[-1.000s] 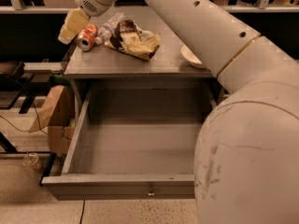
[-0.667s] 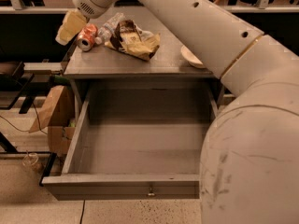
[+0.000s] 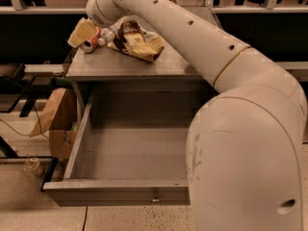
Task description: Place coke can into top drawer
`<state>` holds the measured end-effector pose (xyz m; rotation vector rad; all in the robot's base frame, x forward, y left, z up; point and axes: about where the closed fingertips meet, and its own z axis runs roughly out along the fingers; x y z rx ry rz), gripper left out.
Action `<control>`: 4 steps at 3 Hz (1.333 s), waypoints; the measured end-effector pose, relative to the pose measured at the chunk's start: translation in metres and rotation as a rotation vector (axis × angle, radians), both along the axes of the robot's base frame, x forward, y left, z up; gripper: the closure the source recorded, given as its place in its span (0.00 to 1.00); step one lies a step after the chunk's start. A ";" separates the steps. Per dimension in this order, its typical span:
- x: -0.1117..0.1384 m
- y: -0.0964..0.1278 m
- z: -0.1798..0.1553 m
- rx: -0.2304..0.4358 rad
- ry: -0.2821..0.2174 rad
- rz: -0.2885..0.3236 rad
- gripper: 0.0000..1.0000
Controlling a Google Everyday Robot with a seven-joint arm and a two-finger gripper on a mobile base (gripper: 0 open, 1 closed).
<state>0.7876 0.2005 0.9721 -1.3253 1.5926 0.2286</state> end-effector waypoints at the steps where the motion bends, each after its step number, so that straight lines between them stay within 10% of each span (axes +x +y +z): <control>1: 0.004 0.004 -0.003 0.005 -0.010 0.000 0.00; 4: 0.046 0.016 -0.029 0.004 -0.019 -0.052 0.00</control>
Offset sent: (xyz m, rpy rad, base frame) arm 0.0331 0.0099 -0.0088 0.0353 -0.0407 0.0056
